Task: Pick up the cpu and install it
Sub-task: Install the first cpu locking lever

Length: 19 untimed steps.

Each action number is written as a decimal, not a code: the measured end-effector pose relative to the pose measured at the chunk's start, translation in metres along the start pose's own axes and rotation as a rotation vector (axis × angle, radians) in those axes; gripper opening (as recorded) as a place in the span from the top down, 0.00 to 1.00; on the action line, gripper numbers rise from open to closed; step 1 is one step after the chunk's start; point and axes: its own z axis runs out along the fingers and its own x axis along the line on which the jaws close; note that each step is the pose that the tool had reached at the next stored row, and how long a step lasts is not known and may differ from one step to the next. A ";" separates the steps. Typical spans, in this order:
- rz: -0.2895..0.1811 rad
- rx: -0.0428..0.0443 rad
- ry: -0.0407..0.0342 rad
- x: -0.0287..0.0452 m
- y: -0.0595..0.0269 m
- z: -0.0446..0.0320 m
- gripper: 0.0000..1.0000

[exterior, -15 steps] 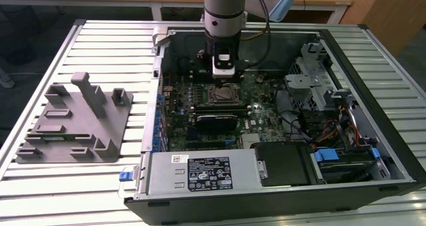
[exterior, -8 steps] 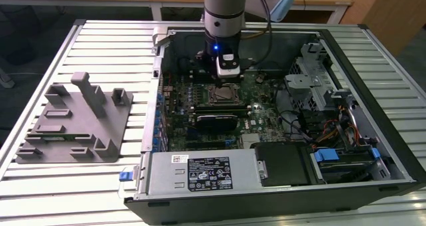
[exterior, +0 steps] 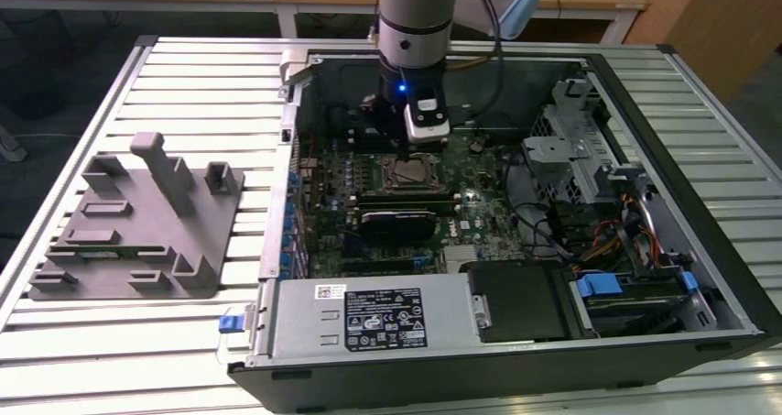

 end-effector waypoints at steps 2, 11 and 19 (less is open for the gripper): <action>-0.002 0.0015 0.0001 -0.0033 0.0013 0.0002 0.89; -0.013 0.0106 -0.0018 -0.0114 0.0028 0.0004 0.89; -0.062 0.0109 0.0004 -0.0117 0.0020 0.0000 0.89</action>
